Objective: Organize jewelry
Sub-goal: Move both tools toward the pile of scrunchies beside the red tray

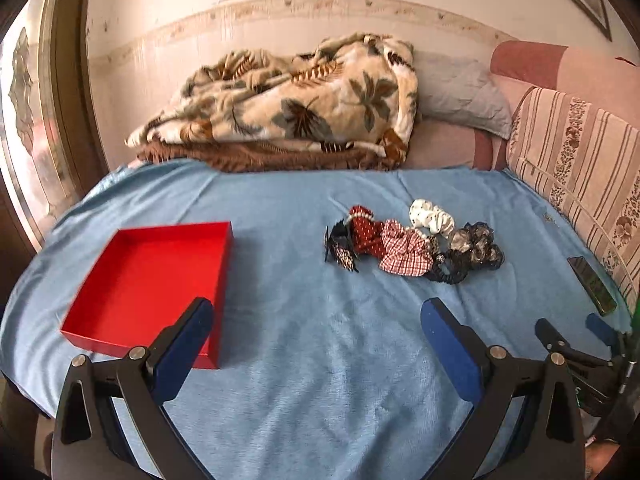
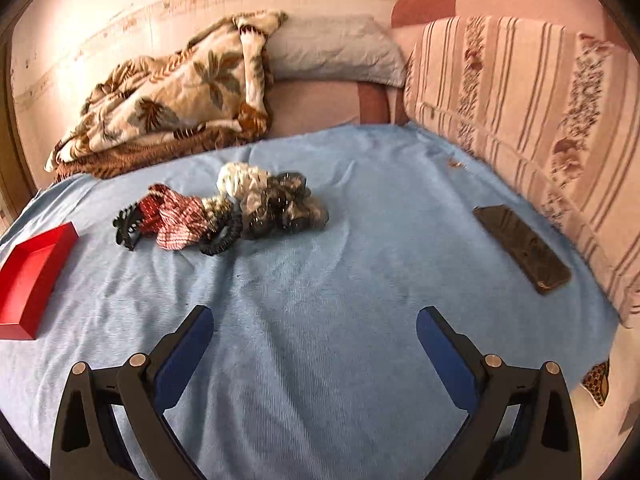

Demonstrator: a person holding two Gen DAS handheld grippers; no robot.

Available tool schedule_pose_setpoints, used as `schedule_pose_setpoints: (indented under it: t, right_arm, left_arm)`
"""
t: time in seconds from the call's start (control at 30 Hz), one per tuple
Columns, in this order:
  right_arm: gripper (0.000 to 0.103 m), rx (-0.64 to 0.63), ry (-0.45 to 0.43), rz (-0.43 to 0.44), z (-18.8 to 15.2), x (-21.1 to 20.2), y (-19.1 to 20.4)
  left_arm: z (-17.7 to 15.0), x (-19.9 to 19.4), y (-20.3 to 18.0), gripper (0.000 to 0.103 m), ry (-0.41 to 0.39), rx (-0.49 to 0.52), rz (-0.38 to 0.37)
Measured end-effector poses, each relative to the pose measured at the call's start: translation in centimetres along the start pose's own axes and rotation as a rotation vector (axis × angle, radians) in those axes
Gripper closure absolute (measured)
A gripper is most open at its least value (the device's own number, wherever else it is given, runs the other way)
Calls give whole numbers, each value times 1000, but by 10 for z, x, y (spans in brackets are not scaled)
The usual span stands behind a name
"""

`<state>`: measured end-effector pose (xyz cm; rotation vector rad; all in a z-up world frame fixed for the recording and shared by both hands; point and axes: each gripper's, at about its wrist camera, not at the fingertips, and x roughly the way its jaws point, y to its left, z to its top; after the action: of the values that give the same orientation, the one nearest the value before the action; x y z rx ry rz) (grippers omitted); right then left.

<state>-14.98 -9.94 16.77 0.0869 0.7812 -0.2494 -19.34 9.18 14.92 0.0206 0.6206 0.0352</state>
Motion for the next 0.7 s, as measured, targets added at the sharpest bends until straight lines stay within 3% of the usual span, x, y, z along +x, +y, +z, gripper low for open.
schedule_pose_setpoints:
  t: [0.17,0.33,0.7]
  right_arm:
    - [0,-22,-39,-24,2,-24,3]
    - [0,-27,-21,-2,4,-35,6]
    - [0,-55,-294,-68,17,-117,9]
  left_arm:
    - [-2,-13,-2,0,-13,20,-6]
    - [-2,-26,-1,0,-27,20,-17]
    - [6,-78,3,0,-129,-8,-16]
